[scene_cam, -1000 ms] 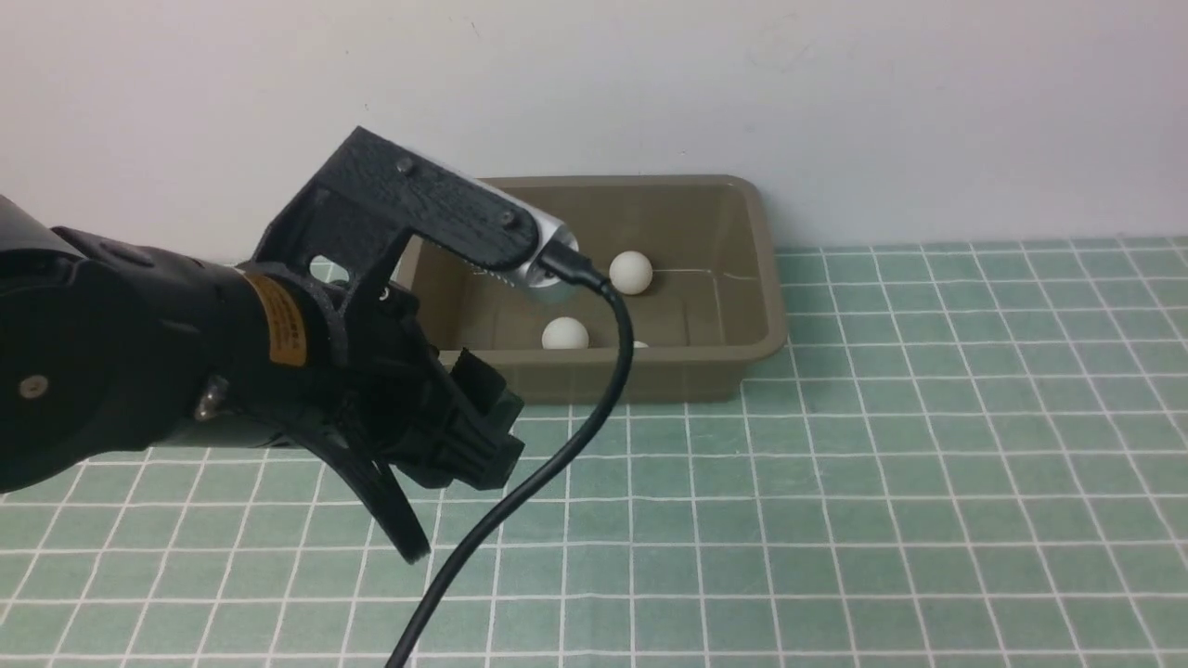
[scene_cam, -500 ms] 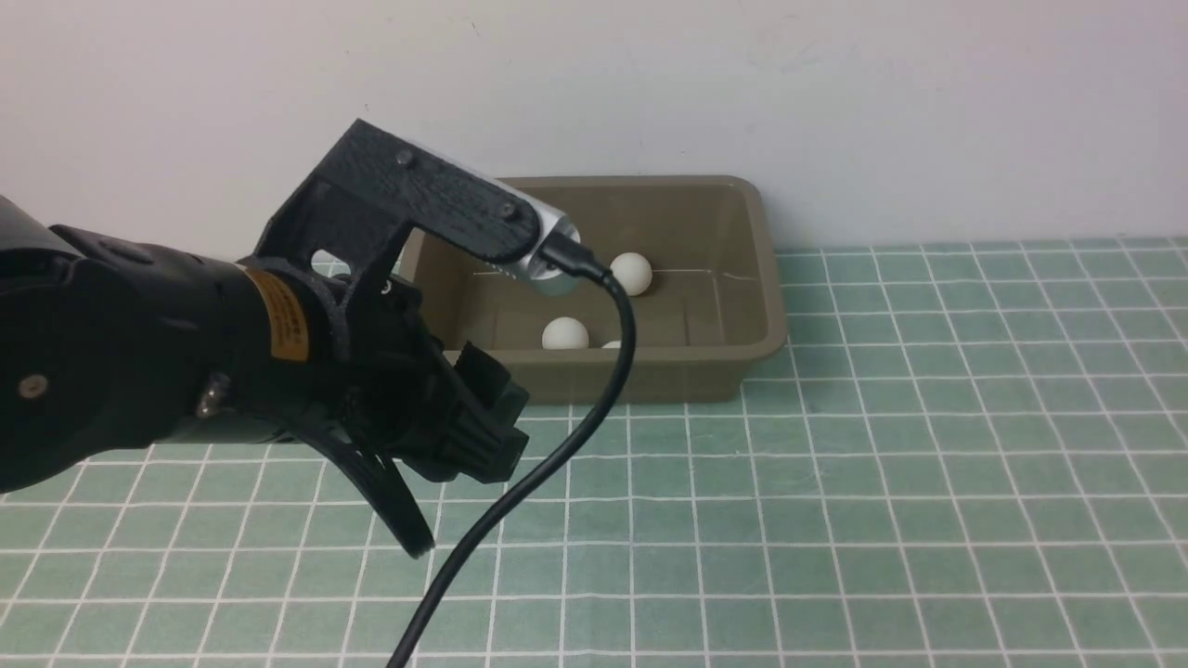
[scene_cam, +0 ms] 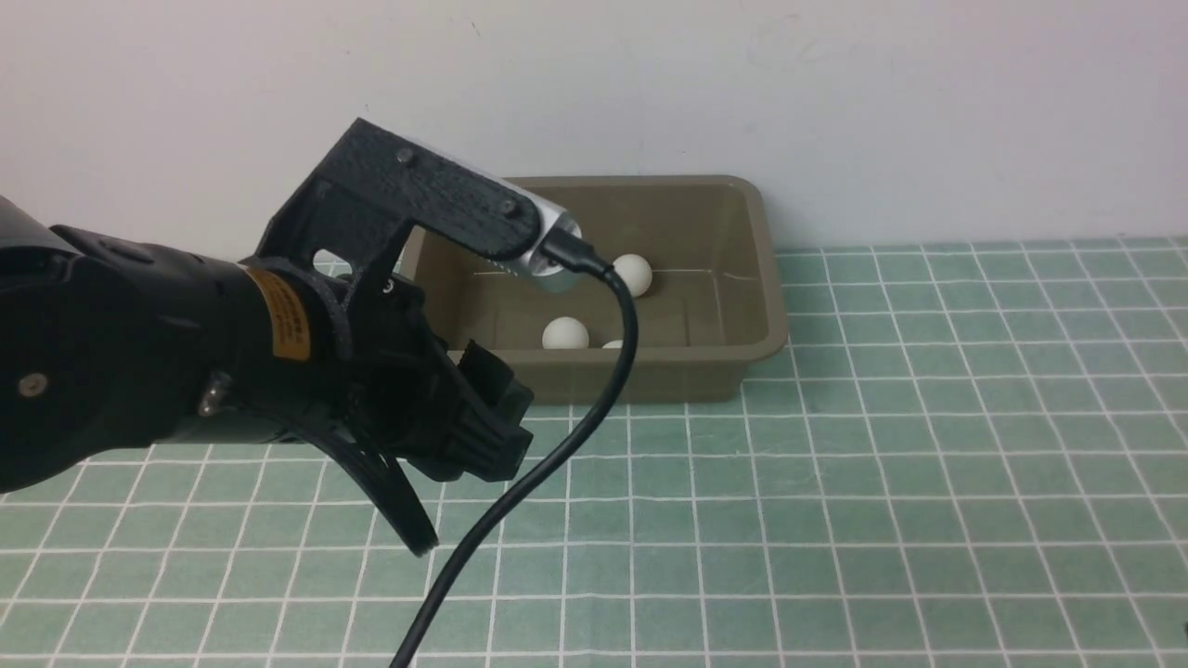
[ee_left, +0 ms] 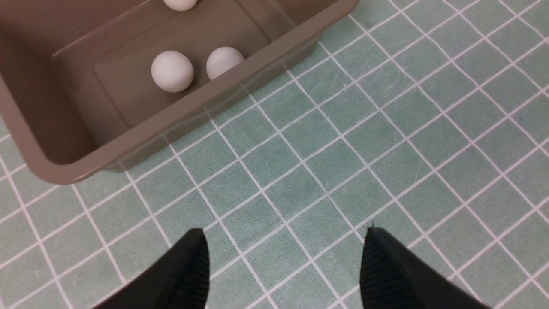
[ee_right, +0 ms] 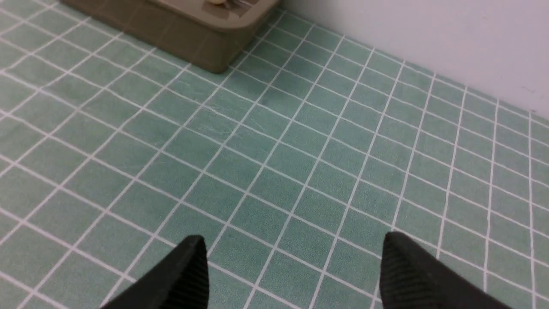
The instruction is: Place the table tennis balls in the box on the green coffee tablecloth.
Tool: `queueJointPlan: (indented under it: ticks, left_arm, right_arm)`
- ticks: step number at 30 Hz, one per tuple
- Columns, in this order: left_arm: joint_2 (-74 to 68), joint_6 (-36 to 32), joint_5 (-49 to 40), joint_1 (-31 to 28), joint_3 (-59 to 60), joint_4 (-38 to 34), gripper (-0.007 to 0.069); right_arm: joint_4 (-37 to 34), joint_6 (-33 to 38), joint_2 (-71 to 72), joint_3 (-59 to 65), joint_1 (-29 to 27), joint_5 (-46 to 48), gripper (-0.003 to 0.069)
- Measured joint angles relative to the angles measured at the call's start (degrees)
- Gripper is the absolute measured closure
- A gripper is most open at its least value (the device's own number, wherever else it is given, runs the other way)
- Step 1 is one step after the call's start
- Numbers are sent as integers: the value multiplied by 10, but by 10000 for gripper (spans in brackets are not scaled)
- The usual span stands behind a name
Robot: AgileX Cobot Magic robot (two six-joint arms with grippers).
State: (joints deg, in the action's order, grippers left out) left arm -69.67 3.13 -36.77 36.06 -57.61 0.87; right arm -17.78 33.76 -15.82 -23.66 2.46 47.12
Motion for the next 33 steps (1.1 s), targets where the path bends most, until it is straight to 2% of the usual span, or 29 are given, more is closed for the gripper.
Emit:
queueJointPlan:
  ticks: [4, 10, 14, 18, 25, 33]
  left_arm:
    - [0, 0, 0, 0, 0, -1, 199]
    - [0, 0, 0, 0, 0, -5, 199]
    - [0, 0, 0, 0, 0, -9, 199]
    - [0, 0, 6, 0, 0, -9, 199]
    - [0, 0, 13, 0, 0, -18, 199]
    - [0, 0, 13, 0, 0, -20, 199]
  right_arm:
    - [17, -34, 27, 20, 0, -11, 222]
    - [69, -100, 49, 20, 0, -26, 264]
    - [130, -190, 56, 22, 0, -57, 300]
    - [141, -277, 56, 32, 0, -125, 323]
    - [158, -296, 56, 119, 0, -205, 359]
    - [159, -296, 56, 138, 0, -196, 365]
